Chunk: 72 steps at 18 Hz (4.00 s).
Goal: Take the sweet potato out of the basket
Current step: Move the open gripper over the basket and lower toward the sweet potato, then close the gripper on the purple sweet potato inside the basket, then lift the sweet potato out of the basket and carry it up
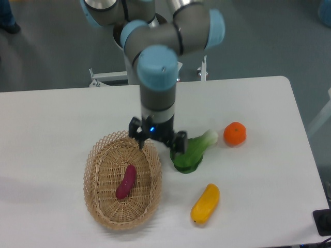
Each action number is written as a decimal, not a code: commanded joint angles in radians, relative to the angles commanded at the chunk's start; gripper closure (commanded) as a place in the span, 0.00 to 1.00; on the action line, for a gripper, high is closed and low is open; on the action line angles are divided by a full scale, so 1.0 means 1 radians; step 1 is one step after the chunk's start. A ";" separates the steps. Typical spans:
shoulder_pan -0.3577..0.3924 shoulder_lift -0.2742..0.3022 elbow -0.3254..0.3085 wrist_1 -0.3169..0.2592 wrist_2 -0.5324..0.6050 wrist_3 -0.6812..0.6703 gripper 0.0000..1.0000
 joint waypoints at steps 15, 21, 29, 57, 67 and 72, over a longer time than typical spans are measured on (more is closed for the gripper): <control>-0.098 -0.154 0.011 0.126 0.015 -0.067 0.00; -0.117 -0.169 0.006 0.131 0.029 -0.095 0.00; -0.120 -0.174 0.017 0.135 0.041 -0.097 0.63; 0.305 0.095 0.167 -0.225 0.012 0.500 0.70; 0.460 0.161 0.155 -0.360 0.014 0.819 0.70; 0.465 0.164 0.152 -0.362 0.014 0.837 0.70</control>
